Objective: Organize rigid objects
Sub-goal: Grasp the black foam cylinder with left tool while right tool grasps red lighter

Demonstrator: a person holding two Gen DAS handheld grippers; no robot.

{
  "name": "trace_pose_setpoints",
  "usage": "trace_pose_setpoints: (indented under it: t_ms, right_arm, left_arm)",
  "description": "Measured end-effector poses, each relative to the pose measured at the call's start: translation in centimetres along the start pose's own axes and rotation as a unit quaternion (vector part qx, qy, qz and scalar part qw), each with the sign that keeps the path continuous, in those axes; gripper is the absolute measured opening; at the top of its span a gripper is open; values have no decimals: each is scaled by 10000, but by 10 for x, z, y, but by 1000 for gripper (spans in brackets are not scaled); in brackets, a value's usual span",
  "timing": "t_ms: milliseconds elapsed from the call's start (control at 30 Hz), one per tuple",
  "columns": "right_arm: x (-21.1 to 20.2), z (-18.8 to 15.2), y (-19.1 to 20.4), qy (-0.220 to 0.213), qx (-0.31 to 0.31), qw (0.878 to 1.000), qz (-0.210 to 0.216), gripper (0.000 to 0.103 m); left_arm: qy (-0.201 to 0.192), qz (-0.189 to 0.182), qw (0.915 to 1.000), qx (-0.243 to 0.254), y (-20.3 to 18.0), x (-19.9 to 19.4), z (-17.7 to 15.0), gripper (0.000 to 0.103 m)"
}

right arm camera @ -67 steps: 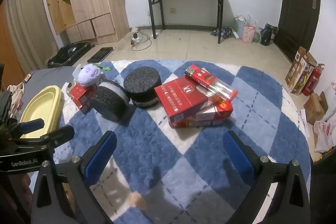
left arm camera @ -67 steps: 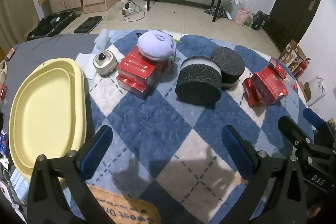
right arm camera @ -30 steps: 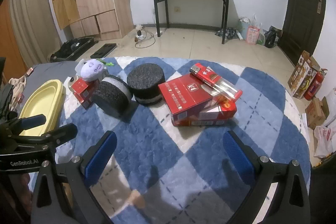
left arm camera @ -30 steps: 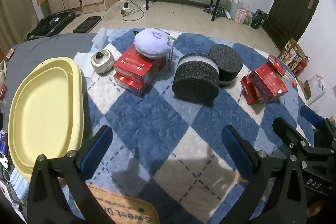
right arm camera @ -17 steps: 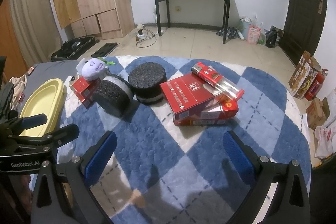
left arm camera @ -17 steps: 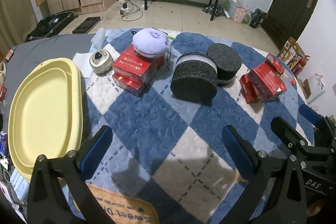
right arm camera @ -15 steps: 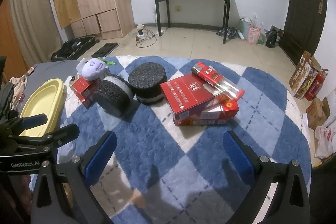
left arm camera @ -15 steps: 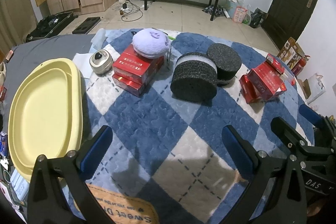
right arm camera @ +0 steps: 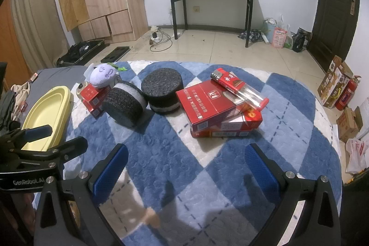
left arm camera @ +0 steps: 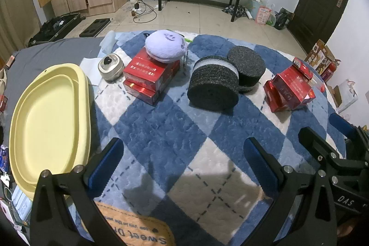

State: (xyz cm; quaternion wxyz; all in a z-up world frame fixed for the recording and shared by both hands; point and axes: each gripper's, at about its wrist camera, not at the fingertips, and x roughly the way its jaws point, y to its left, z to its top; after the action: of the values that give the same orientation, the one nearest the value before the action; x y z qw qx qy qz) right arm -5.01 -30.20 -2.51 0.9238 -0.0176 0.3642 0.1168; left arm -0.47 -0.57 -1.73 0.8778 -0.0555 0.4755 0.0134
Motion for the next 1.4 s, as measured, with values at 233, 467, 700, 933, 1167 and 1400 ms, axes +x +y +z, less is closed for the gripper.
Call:
trace_pose_setpoints:
  t_ms: [233,467,700,933,1167,1400]
  right_arm:
    - [-1,1,-2,-14,33,10000,41,103]
    - [-22,17,-37,-517,363,9980,80,103]
    - [8,40,-59,-540,46,9985,99,100]
    - [42,52,-64,-478,-212,9986,47,98]
    - [64,59,-77,-425,-74,9986,294,80]
    - [66,55,-74,-445,-275,9978,414,56]
  left_arm:
    - [9,-40,10000,27,1,0,-1,103]
    - [62,-315,9994,163,-2,7,14,103]
    - [-30,-741,9962,461,-15,27,52,102]
    - [128,-788,9960,405,-20,62,68,102]
    - [247,-1150,9927,261,-21,81,70,82]
    - [182,-1056,9941,193,-17,85,65,70]
